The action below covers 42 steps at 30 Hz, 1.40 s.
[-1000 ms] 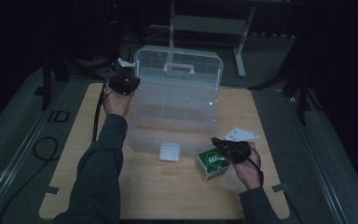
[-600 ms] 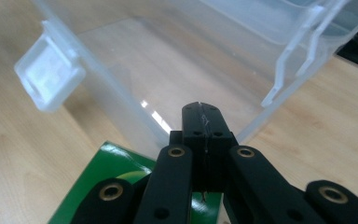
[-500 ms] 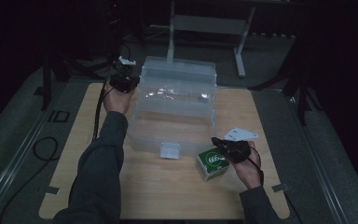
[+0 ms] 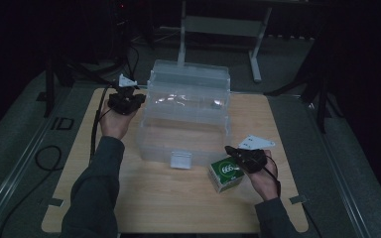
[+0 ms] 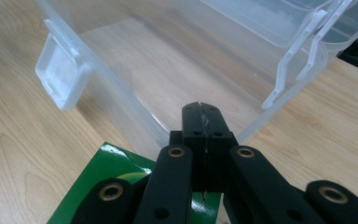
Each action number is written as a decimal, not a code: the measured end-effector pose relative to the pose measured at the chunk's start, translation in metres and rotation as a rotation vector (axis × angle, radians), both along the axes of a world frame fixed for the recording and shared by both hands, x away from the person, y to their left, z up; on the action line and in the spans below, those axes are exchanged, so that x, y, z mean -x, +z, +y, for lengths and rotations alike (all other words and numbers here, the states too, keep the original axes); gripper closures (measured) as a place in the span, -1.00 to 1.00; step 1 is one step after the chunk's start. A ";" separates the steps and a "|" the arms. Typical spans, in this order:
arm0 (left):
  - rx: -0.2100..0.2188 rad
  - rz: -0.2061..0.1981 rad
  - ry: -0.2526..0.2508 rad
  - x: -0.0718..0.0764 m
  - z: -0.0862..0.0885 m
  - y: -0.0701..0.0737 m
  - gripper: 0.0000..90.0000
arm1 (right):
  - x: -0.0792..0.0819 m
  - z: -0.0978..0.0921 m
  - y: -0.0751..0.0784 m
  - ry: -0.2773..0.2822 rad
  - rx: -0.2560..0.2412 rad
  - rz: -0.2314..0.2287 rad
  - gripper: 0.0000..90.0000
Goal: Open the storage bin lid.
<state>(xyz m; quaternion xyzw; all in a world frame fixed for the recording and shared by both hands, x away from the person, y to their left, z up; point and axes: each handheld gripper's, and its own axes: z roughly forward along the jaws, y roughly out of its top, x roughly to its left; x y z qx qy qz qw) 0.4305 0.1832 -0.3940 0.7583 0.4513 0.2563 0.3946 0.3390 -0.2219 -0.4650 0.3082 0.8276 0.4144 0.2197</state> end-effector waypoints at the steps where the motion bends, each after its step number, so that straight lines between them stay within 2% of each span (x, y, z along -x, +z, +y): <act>1: 0.003 0.005 -0.023 0.004 0.000 -0.004 0.86 | 0.000 0.000 0.000 0.001 -0.001 -0.001 1.00; 3: -0.006 0.008 -0.029 0.006 0.000 -0.006 0.88 | 0.000 0.000 0.000 0.001 -0.002 -0.002 1.00; 4: -0.009 0.009 -0.048 0.012 0.000 -0.012 0.90 | 0.000 0.000 0.000 0.001 -0.003 -0.001 1.00; 8: 0.013 0.027 -0.059 0.023 0.002 -0.028 0.97 | 0.000 0.000 0.000 -0.002 0.002 -0.005 1.00; 10: 0.008 0.033 -0.069 0.029 0.001 -0.036 0.99 | 0.000 0.000 0.000 0.001 -0.003 -0.002 1.00; 13: 0.002 0.046 -0.082 0.034 -0.001 -0.047 0.99 | 0.000 -0.001 0.001 -0.008 -0.006 -0.006 0.80; 16: -0.009 0.064 -0.094 0.038 -0.004 -0.056 1.00 | 0.004 -0.005 0.005 -0.015 -0.040 -0.027 0.71; 17: -0.011 0.069 -0.099 0.039 -0.004 -0.058 1.00 | 0.006 -0.008 0.008 -0.026 -0.050 -0.046 0.68; 19: -0.015 0.079 -0.101 0.042 -0.006 -0.062 1.00 | 0.007 -0.012 0.012 -0.035 -0.065 -0.054 0.65; 21: -0.017 0.091 -0.107 0.048 -0.008 -0.066 1.00 | 0.009 -0.017 0.016 -0.051 -0.059 -0.066 0.62; 26: -0.048 0.118 -0.116 0.057 -0.012 -0.075 1.00 | 0.014 -0.028 0.018 -0.076 -0.060 -0.071 0.57; 30: -0.051 0.137 -0.116 0.060 -0.013 -0.082 1.00 | 0.015 -0.034 0.017 -0.091 -0.056 -0.064 0.51; 34: -0.021 0.147 -0.109 0.061 -0.011 -0.088 1.00 | 0.016 -0.038 0.017 -0.091 -0.050 -0.055 0.47; 42: -0.009 0.150 -0.116 0.067 -0.015 -0.089 1.00 | 0.018 -0.044 0.017 -0.087 -0.033 -0.035 0.39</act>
